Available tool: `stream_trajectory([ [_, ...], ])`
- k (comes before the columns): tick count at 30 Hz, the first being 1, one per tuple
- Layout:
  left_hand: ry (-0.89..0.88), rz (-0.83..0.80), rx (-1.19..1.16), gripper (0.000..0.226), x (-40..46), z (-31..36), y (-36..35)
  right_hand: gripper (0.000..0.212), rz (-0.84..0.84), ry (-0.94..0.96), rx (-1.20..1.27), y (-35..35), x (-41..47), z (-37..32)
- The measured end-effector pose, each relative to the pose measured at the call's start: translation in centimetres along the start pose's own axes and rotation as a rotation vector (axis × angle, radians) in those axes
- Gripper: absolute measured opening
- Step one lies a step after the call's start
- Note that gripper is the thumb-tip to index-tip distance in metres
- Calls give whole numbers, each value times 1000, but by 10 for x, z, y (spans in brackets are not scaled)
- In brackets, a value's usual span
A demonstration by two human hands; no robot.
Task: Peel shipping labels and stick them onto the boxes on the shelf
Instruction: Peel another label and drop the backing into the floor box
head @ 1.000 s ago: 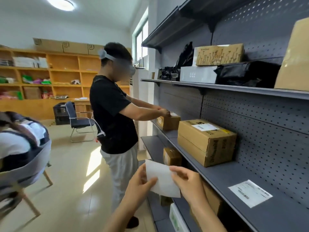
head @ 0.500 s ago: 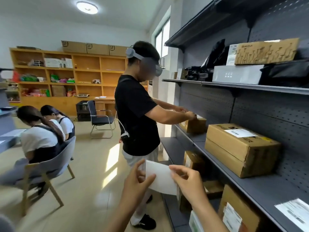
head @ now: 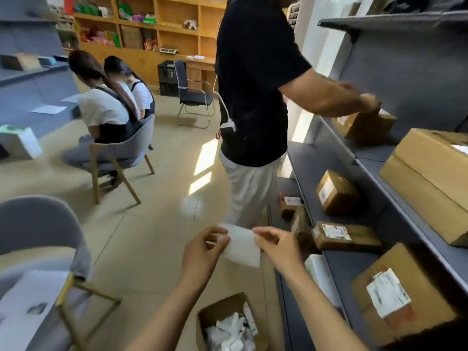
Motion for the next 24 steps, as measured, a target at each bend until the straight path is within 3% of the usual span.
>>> stream_trajectory([
  [7, 212, -58, 132, 9, 25, -98, -45, 32, -82, -207, -59, -48, -7, 126],
  [13, 332, -156, 318, 30, 37, -199, -102, 20, -162, -412, -122, -85, -33, 243],
  [17, 404, -131, 377, 35, 34, -267, -131, 28, -195, -505, -149, -108, -63, 304],
  [24, 509, -240, 512, 40, 28, -375, -184, 41, -360, -615, -203, -149, -111, 404],
])
Point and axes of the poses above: each hand's wrist, its own x-axis towards the middle knuckle, its own y-axis out of the back of the hand, z = x × y, the point moved 7 cm from there along x, towards the middle knuckle, and after that the axes turned 13 degrees about y, right-handed, at the moved point
